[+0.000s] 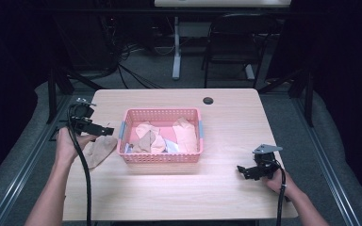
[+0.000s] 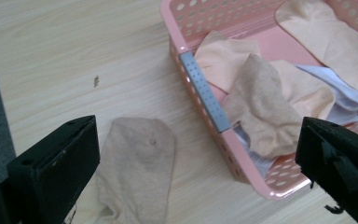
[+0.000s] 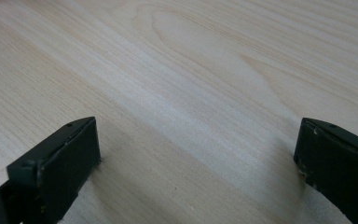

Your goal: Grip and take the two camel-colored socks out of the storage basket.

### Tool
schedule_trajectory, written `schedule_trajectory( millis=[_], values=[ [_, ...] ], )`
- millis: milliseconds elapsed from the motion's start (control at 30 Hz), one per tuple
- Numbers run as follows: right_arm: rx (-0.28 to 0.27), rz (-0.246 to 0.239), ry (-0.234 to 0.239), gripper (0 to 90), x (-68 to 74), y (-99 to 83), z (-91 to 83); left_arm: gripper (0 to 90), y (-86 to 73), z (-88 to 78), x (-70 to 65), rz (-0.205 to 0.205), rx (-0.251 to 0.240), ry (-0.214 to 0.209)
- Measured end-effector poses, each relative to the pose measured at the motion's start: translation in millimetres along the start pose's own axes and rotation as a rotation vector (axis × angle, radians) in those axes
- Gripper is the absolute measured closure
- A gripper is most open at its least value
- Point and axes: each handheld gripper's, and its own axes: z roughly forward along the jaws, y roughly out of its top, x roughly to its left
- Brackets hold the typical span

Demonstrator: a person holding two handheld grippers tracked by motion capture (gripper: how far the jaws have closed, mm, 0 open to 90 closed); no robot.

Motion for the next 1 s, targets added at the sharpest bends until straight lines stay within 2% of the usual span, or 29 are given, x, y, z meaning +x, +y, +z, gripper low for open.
schedule_trajectory(
  millis=[200, 567, 1000],
  values=[
    [0.0, 0.0, 0.0, 0.0, 0.0, 0.0, 0.0, 0.0, 8.3, 7.8, -11.4, 0.017, -0.023, -0.007],
    [0.001, 0.001, 0.0, 0.0, 0.1, 0.0, -0.1, 0.0, 19.4, 31.1, -33.5, 0.058, -0.008, -0.054],
    [0.0, 0.0, 0.0, 0.0, 0.0, 0.0, 0.0, 0.0, 24.4, 55.9, -54.9, 0.09, 0.002, -0.084]
  ],
)
